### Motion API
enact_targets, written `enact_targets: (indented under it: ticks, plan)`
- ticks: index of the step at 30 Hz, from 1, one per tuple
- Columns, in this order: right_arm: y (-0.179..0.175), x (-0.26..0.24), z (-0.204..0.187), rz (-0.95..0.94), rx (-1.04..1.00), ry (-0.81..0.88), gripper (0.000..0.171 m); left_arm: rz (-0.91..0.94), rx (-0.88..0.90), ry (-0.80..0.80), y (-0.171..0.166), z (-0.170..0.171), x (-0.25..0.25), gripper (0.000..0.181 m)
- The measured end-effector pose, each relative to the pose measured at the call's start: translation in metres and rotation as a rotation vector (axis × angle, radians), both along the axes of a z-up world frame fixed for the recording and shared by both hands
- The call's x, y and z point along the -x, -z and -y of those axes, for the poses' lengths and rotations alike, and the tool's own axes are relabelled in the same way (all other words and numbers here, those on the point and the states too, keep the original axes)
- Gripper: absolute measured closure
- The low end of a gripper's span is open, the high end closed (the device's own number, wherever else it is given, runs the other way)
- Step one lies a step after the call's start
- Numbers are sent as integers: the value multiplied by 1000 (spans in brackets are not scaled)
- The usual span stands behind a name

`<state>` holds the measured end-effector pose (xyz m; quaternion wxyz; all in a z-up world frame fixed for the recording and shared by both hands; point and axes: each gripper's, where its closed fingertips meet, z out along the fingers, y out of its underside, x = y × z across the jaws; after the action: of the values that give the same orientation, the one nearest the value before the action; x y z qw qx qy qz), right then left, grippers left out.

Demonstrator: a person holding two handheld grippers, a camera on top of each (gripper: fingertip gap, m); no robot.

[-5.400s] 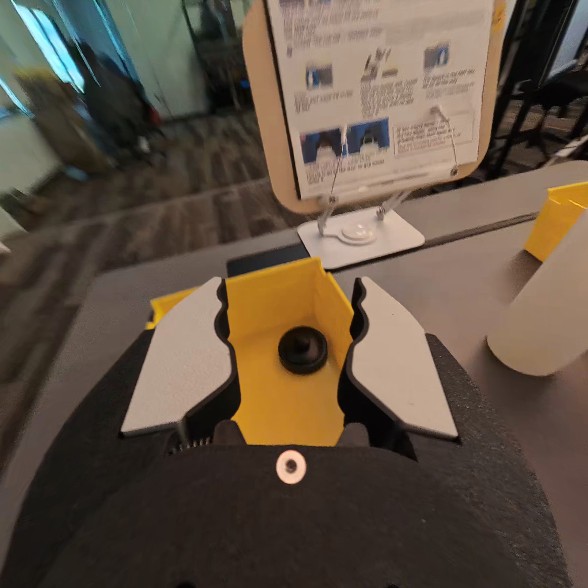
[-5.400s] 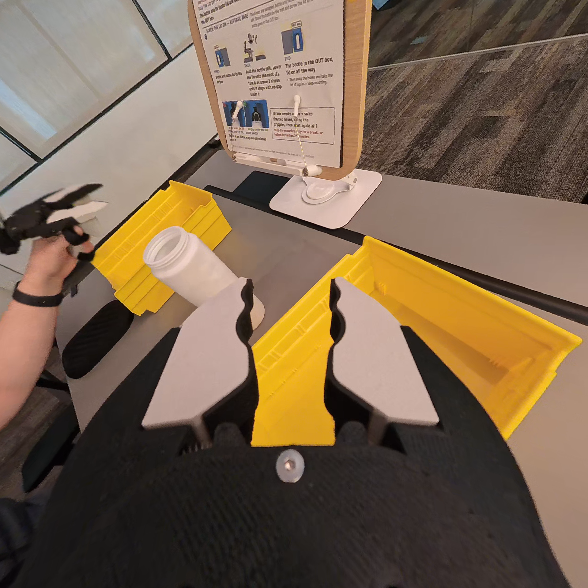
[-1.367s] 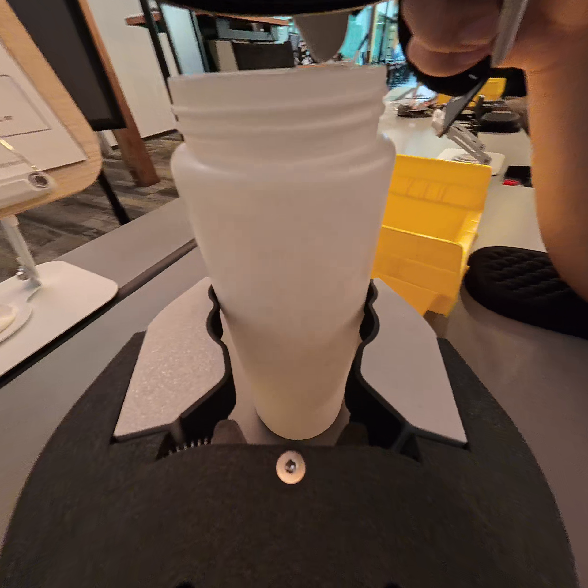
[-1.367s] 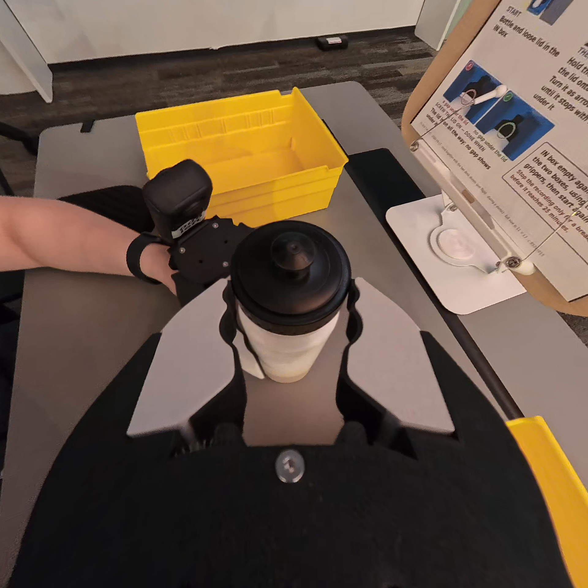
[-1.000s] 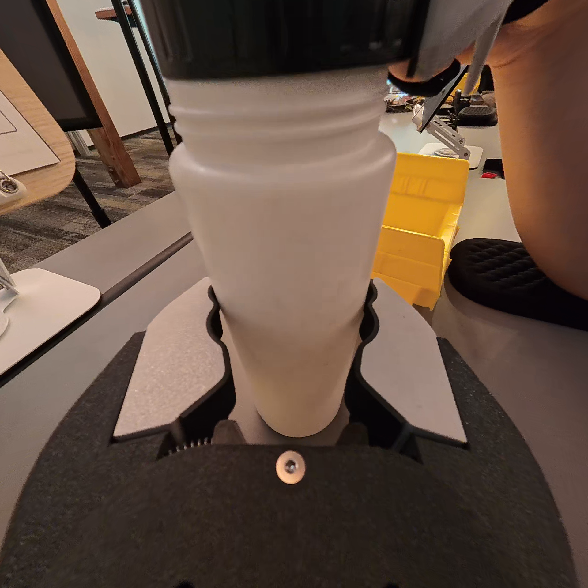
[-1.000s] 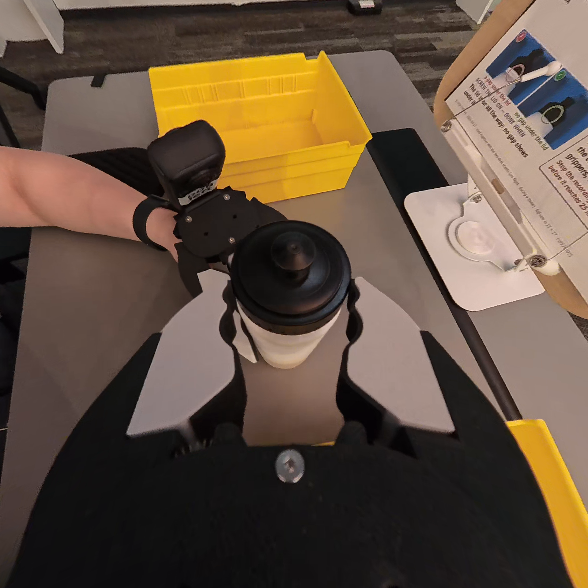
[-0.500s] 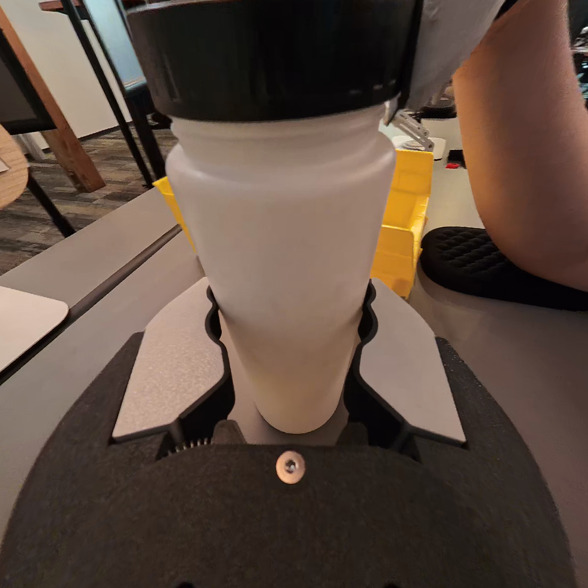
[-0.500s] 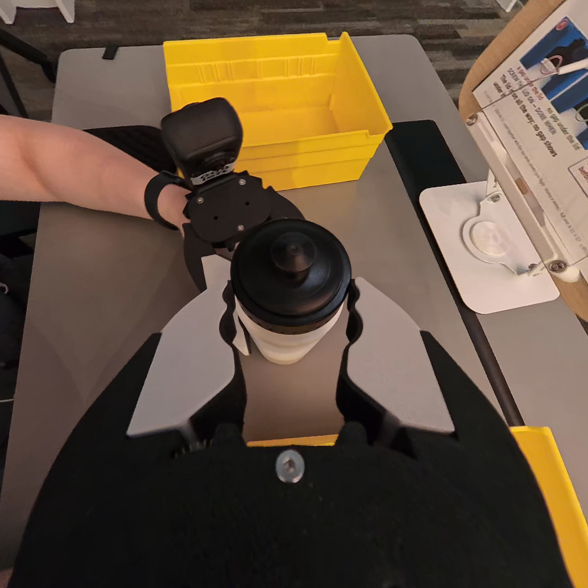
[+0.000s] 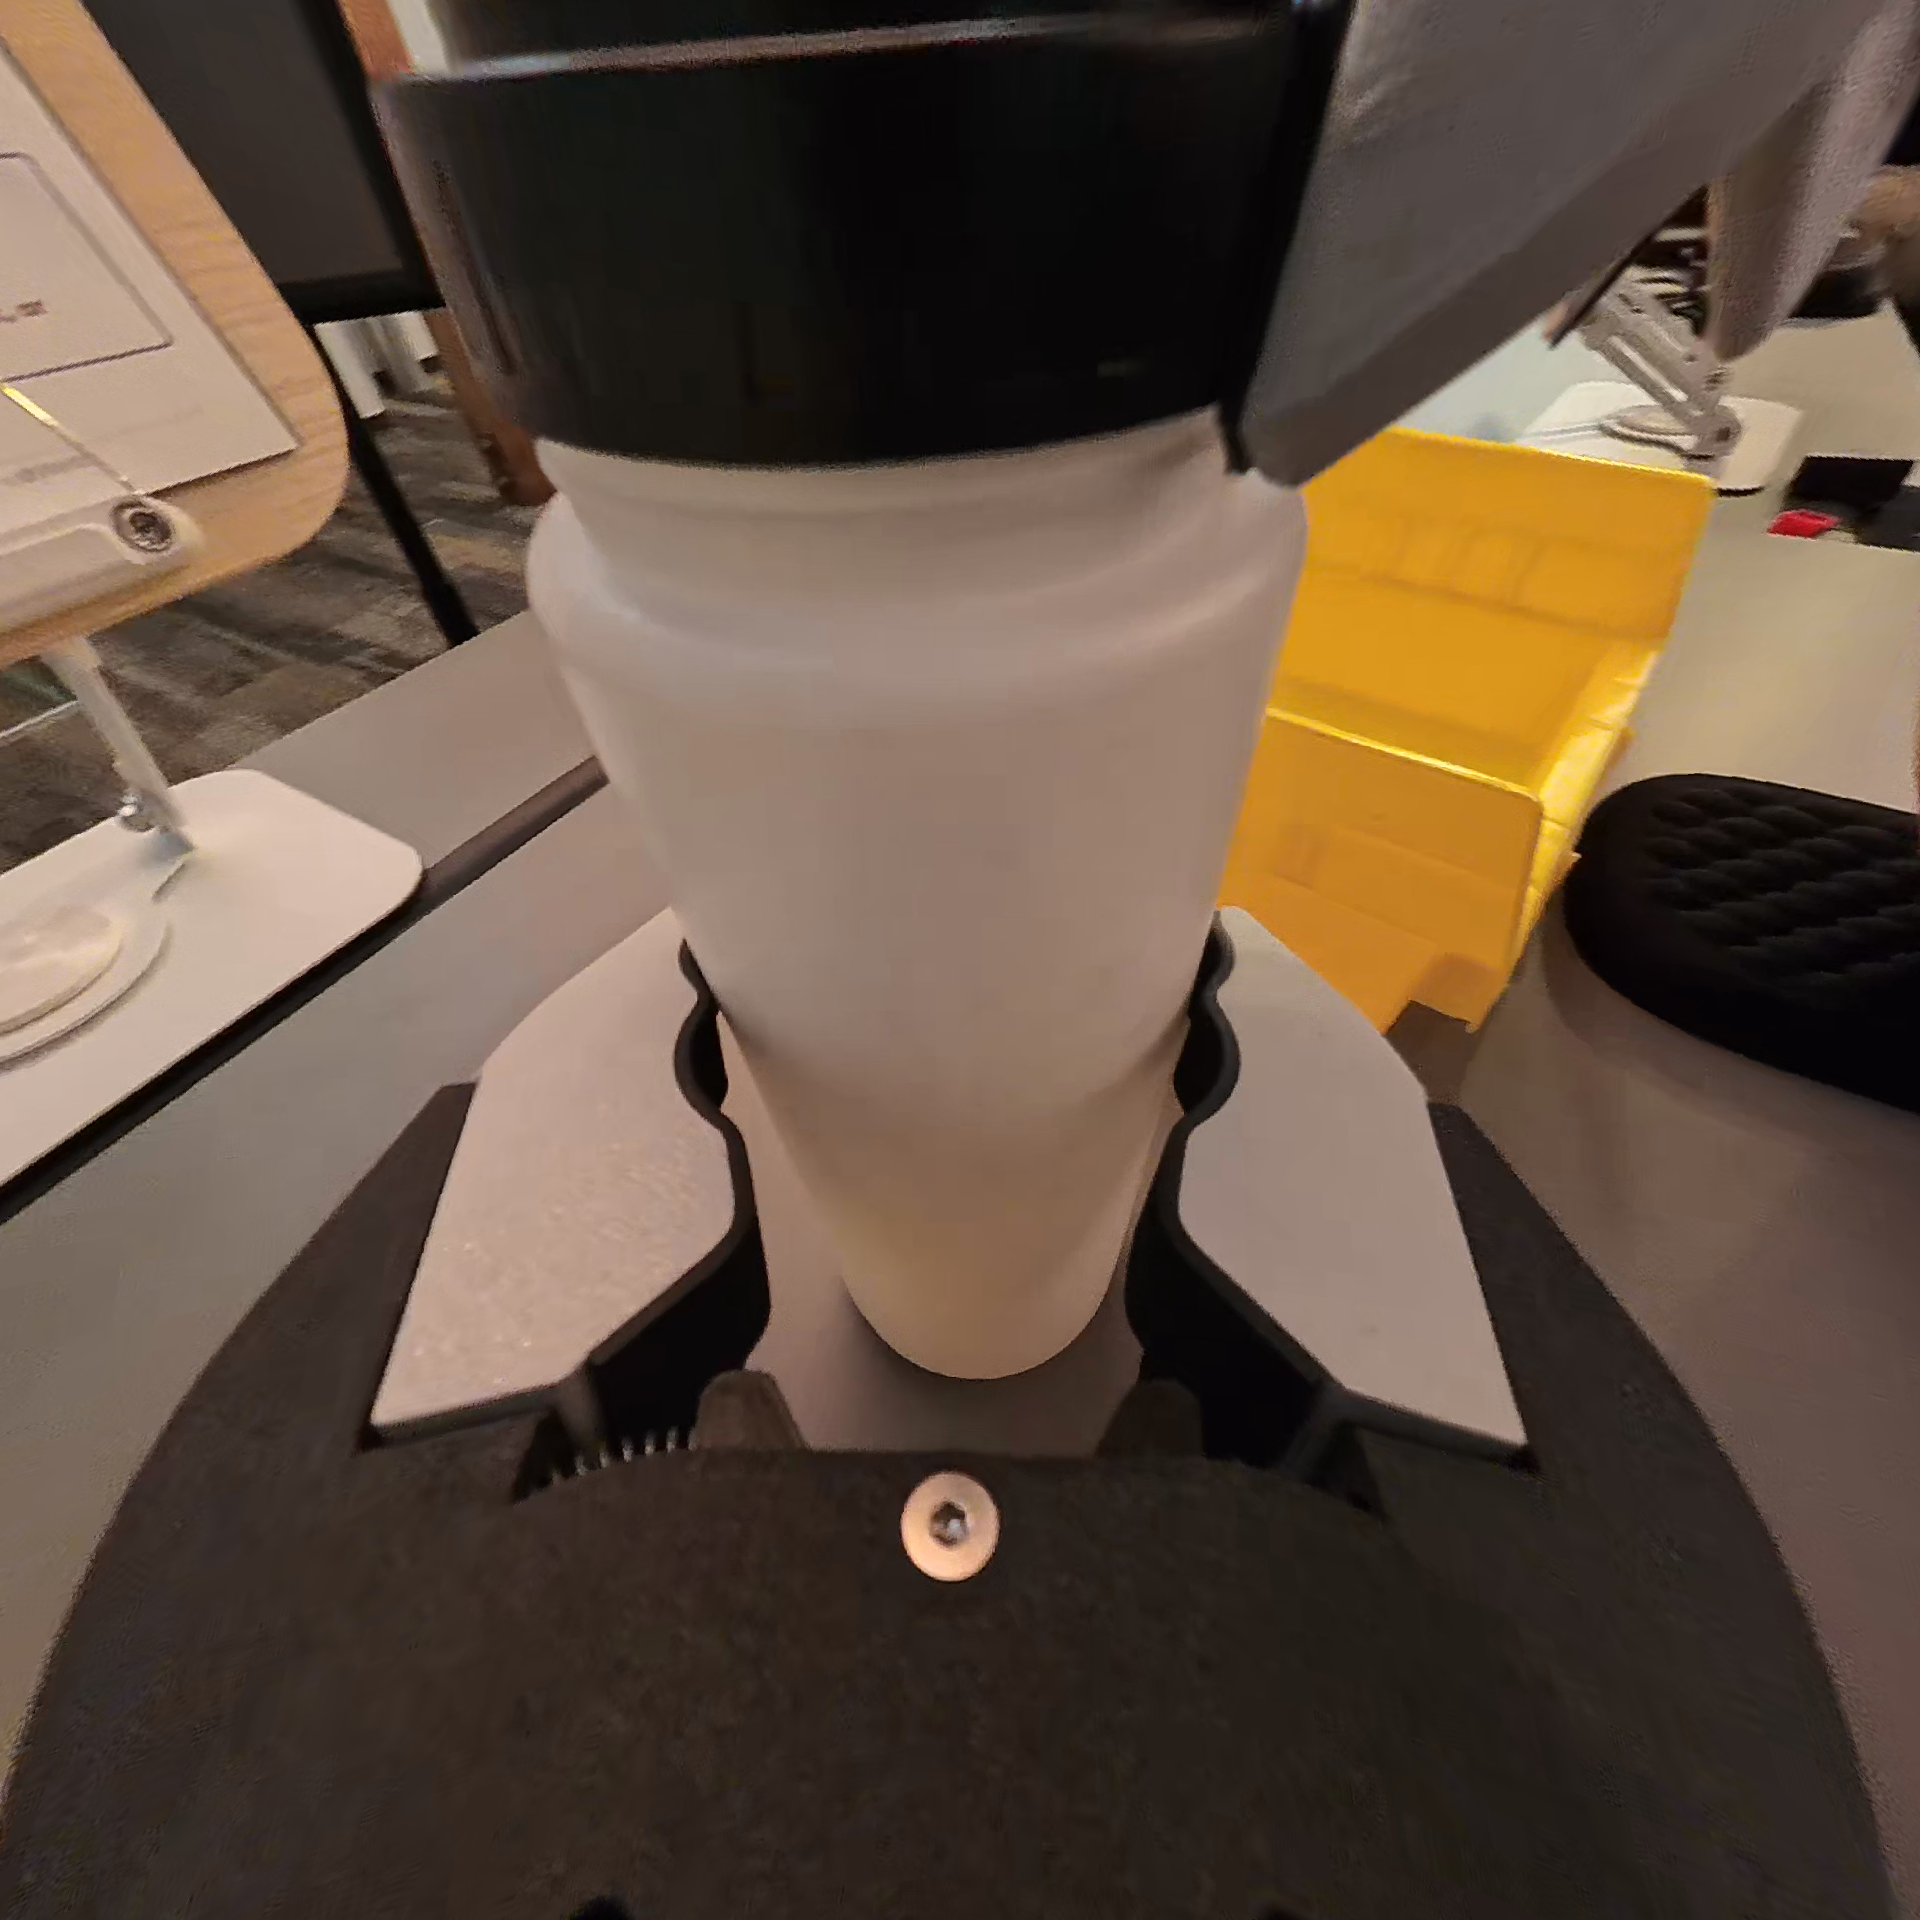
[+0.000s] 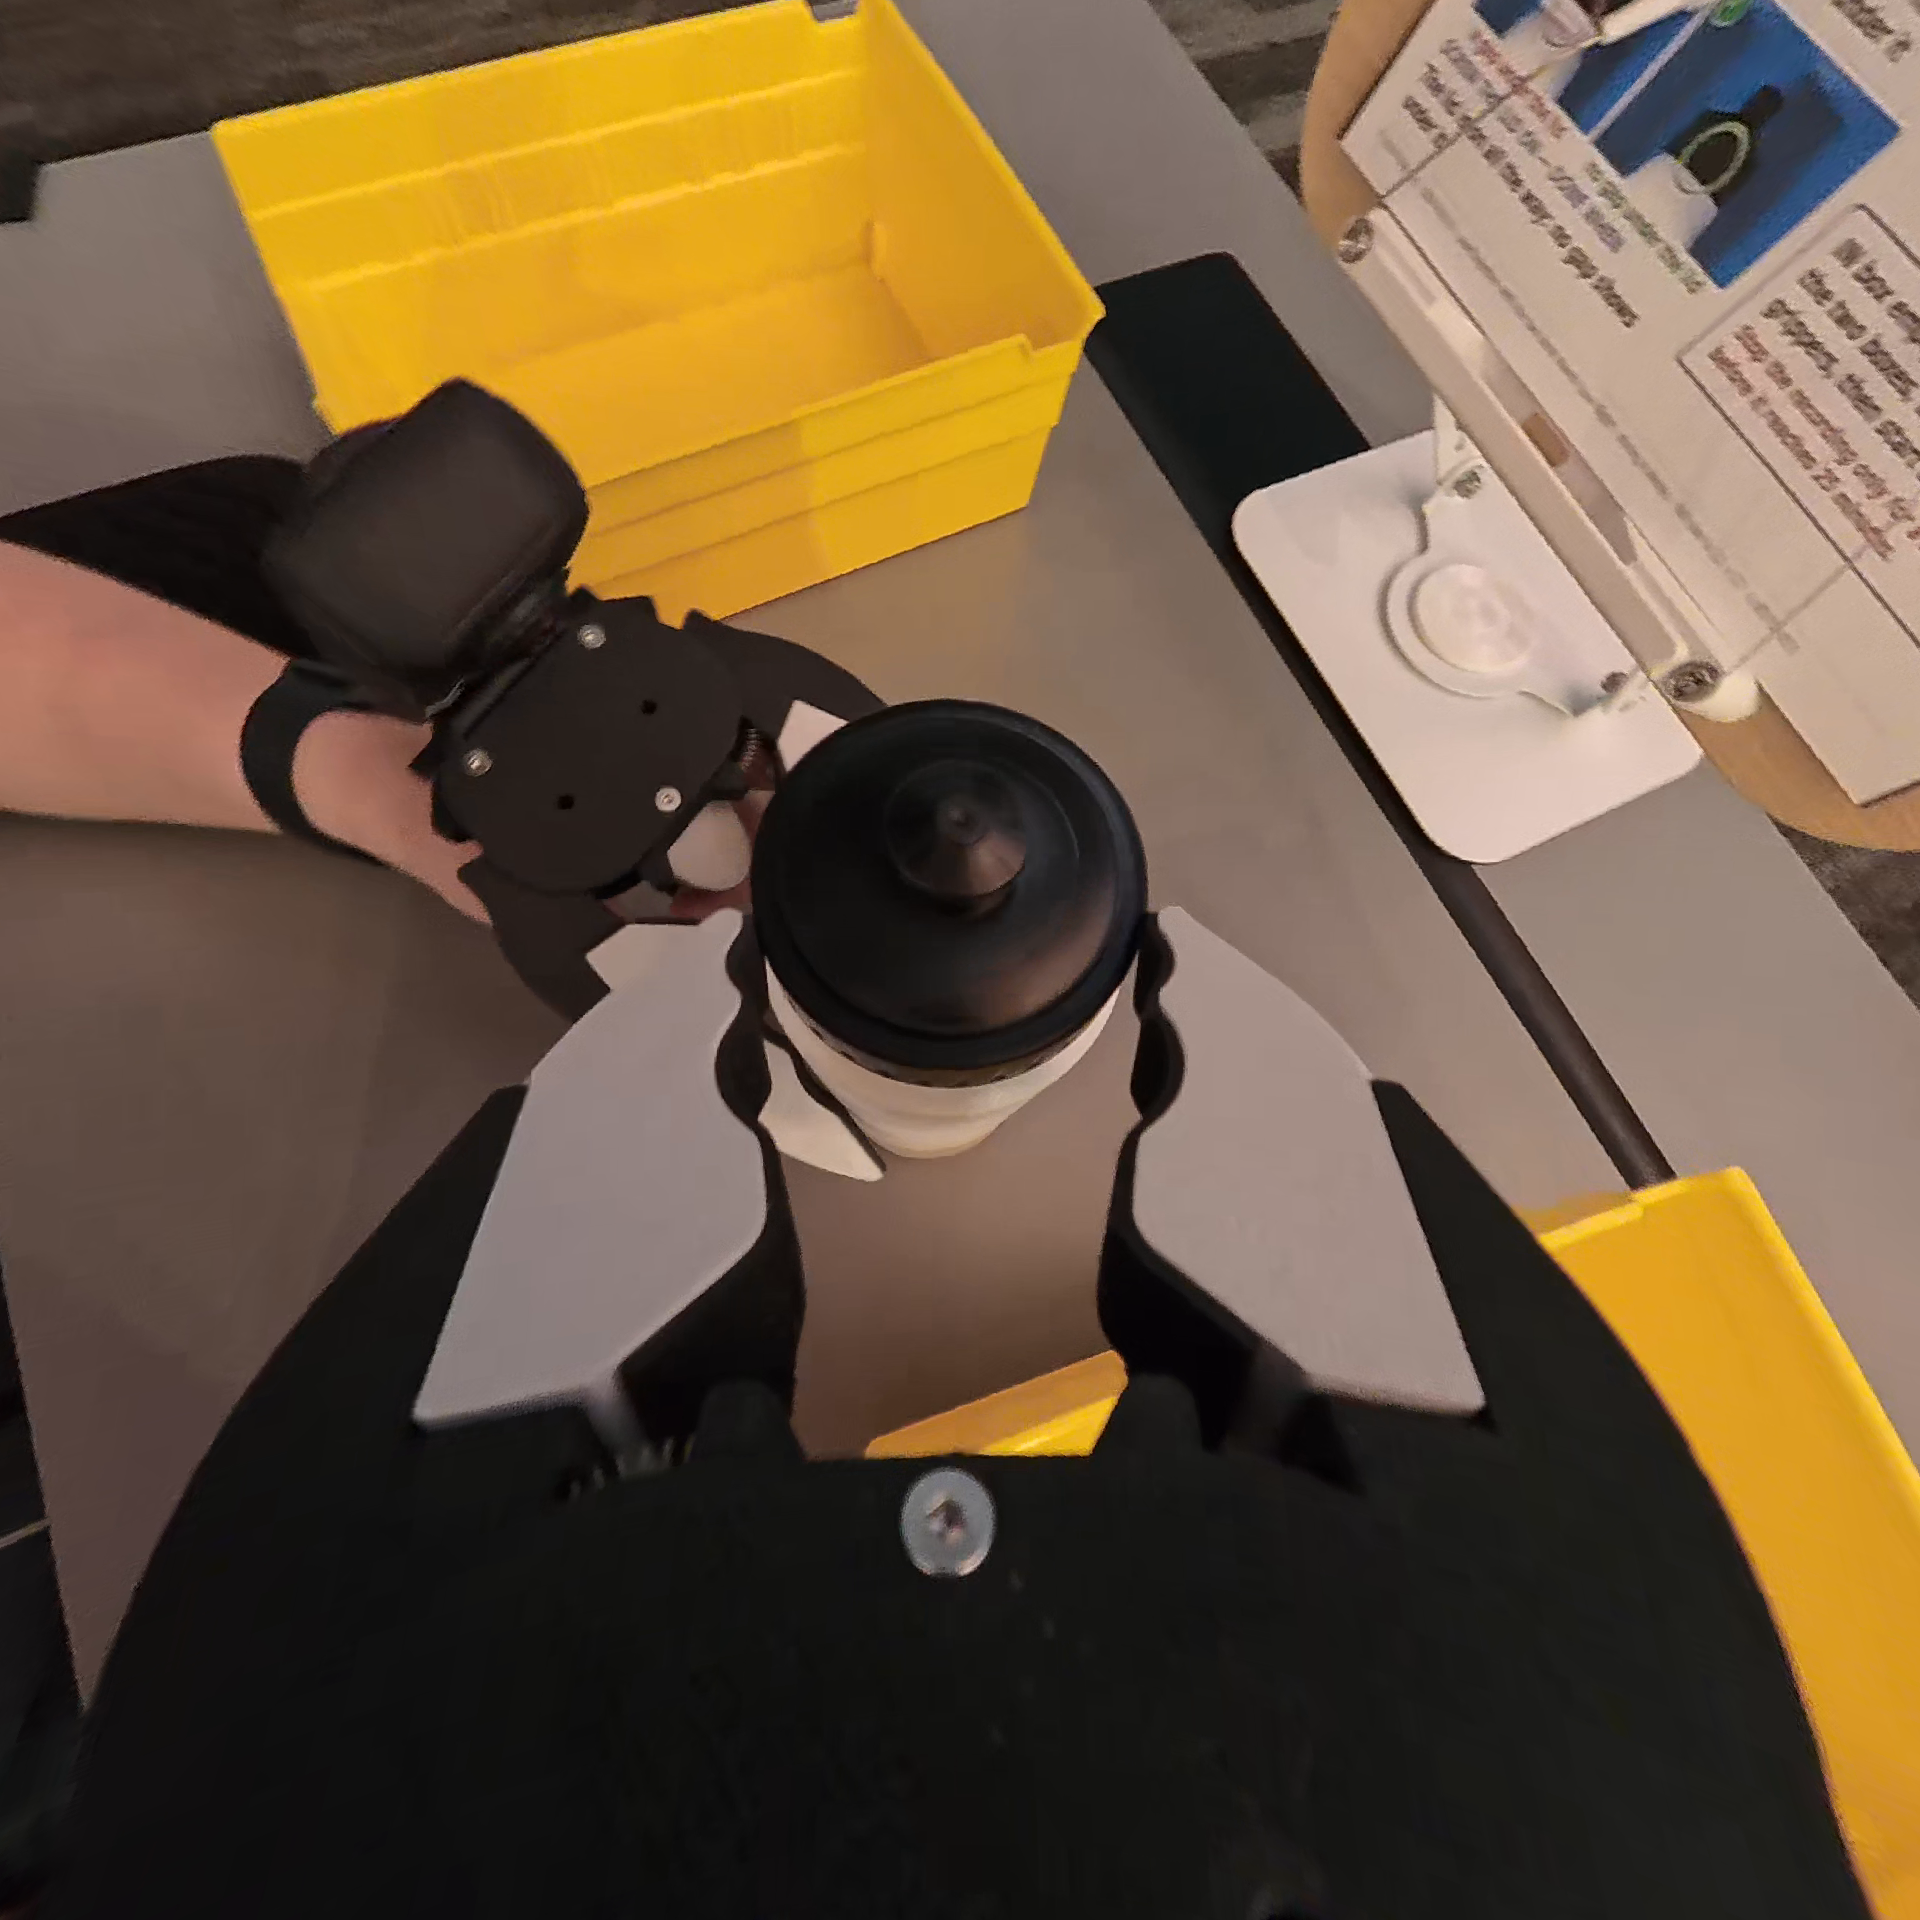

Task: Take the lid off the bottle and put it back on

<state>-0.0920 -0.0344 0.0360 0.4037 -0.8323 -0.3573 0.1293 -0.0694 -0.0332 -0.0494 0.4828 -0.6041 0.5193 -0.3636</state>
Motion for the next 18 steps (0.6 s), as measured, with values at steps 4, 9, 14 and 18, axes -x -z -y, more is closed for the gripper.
enact_targets:
  ticks: [4, 9, 14, 18]
  plan:
    - [1, 2, -4, 30, -24, 37, 101, -1, 6, 1, 0, -1, 1, 95]
    - [-14, 0, 1, -4, -97, -70, 101, 5, 4, 49, 0, 4, -1, 95]
    - [-41, -6, 5, -160, -192, -144, 101, 8, 8, 90, 0, 9, -1, 95]
    - [-34, -2, 2, -210, -161, -203, 108, 10, 8, 128, 1, 16, -3, 95]
